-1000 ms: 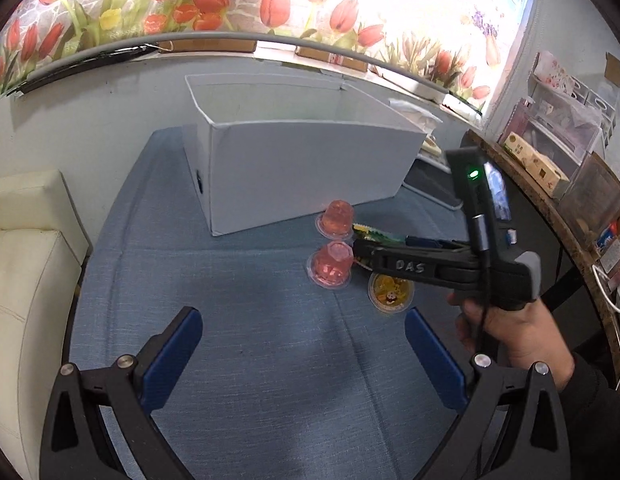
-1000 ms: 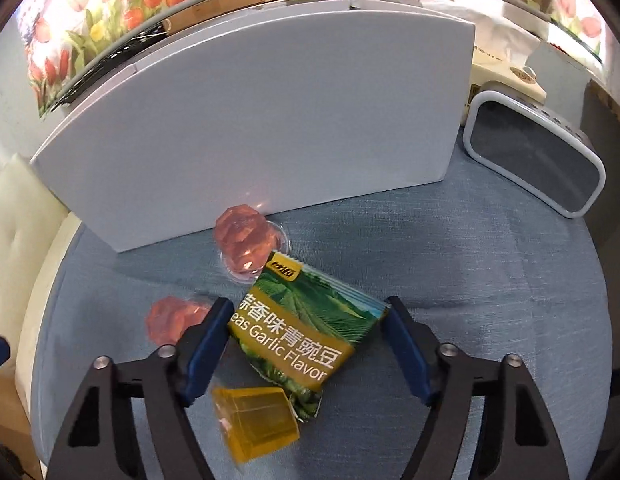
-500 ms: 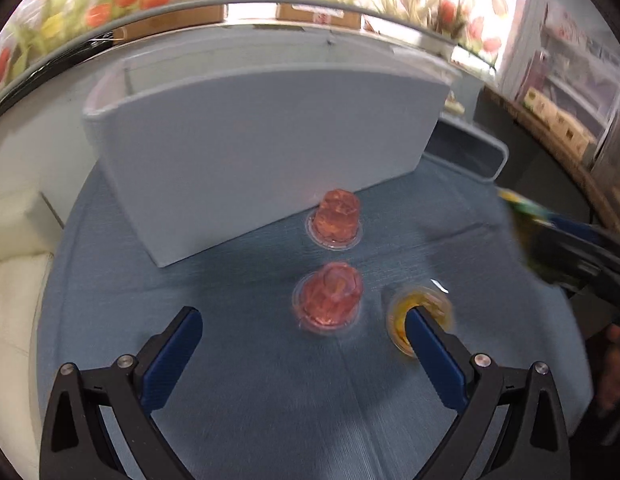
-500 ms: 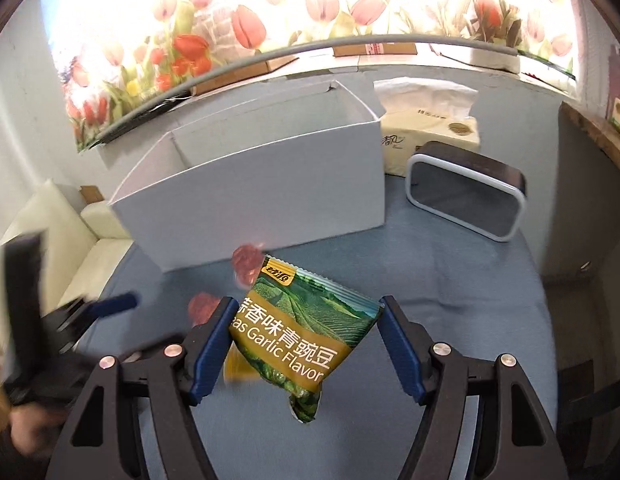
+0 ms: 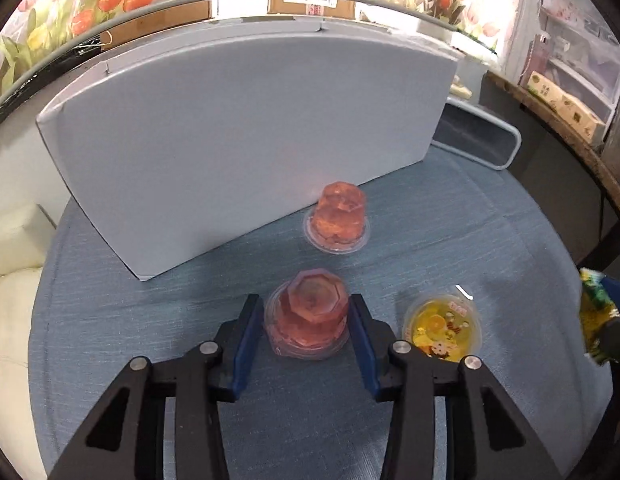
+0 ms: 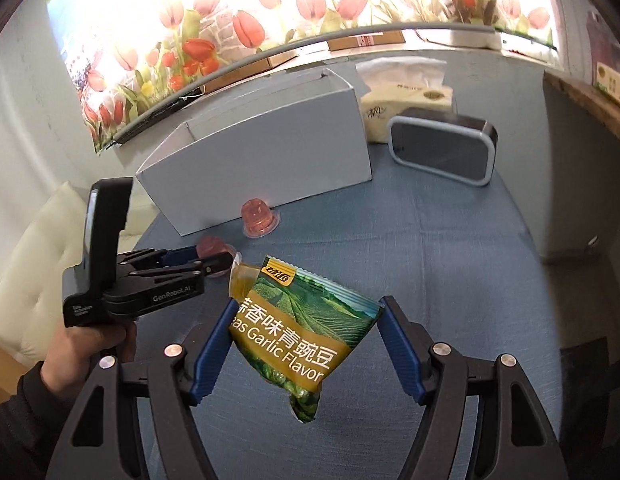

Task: Organize snacks
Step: 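Carry the packet and pink jelly cup into the white box and release both, then grasp a yellow jelly cup with the right tool while the left grasps a pink jelly cup, then carry both jelly cups into the white box and open both tools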

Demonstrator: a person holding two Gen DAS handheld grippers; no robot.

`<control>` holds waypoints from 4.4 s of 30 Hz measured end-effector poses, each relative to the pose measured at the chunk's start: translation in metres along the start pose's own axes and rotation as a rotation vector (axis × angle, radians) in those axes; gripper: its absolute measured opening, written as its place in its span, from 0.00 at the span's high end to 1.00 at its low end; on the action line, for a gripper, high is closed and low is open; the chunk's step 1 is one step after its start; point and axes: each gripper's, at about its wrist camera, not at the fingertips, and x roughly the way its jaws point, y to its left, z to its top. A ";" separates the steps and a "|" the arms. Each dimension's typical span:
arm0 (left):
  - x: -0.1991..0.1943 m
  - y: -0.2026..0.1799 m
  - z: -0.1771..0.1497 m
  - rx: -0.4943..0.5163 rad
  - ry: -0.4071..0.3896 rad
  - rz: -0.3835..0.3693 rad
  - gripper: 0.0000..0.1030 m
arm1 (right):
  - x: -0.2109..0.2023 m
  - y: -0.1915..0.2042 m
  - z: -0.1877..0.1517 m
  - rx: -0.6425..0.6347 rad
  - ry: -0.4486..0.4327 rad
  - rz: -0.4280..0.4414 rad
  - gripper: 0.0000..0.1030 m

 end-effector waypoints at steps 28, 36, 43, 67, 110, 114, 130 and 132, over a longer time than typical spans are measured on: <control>-0.124 0.050 0.119 -0.046 -0.319 -0.058 0.54 | 0.010 0.066 0.152 -0.146 -0.154 0.111 0.27; -0.083 0.081 0.155 -0.045 -0.269 -0.022 0.54 | 0.075 0.077 0.219 -0.195 -0.107 0.076 0.27; -0.045 0.094 0.147 -0.046 -0.198 0.039 0.37 | 0.138 0.061 0.220 -0.152 0.018 0.064 0.23; -0.105 0.076 0.083 -0.047 -0.219 0.045 0.00 | 0.052 0.044 0.102 -0.079 0.006 0.047 0.00; 0.012 -0.021 0.042 -0.135 -0.069 0.050 0.00 | -0.015 0.027 -0.020 -0.060 -0.014 0.024 0.67; 0.032 -0.026 0.052 -0.136 -0.054 0.085 0.13 | -0.024 0.013 -0.029 -0.022 -0.023 0.035 0.67; 0.040 -0.034 0.047 -0.101 -0.089 0.046 0.56 | -0.020 0.001 -0.037 0.013 -0.021 0.080 0.67; 0.031 -0.036 0.045 -0.094 -0.106 0.036 0.56 | -0.021 0.001 -0.035 0.007 -0.029 0.078 0.67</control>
